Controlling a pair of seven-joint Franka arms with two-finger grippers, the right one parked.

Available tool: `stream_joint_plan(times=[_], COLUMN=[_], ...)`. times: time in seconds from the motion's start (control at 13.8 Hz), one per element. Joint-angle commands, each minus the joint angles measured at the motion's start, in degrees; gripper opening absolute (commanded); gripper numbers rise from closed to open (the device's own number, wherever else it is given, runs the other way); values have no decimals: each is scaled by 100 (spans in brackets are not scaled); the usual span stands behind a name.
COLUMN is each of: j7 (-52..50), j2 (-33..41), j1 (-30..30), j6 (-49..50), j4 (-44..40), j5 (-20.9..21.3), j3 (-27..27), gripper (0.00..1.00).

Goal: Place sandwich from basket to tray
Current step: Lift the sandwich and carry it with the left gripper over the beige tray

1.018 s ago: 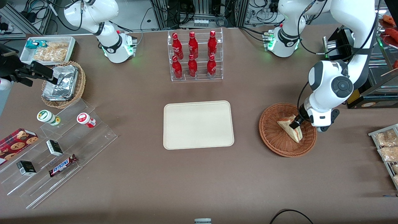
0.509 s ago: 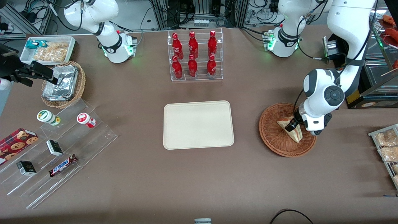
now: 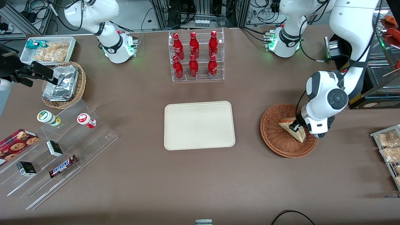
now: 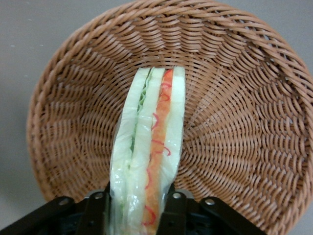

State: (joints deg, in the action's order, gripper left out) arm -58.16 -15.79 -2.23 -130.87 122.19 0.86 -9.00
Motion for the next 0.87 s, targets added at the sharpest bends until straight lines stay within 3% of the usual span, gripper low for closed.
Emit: stream_joint_plan(times=[0.0, 0.44, 0.65, 0.8], j7=[259, 2325, 1828, 1398], j2=[6, -20, -502, -932], j1=[144, 153, 170, 677], j6=[1375, 1661, 1653, 1635], j4=[-904, -1346, -1776, -2223], j5=[72, 72, 115, 308], j3=[-23, -890, -1603, -1692], gripper=[8, 9, 9, 9])
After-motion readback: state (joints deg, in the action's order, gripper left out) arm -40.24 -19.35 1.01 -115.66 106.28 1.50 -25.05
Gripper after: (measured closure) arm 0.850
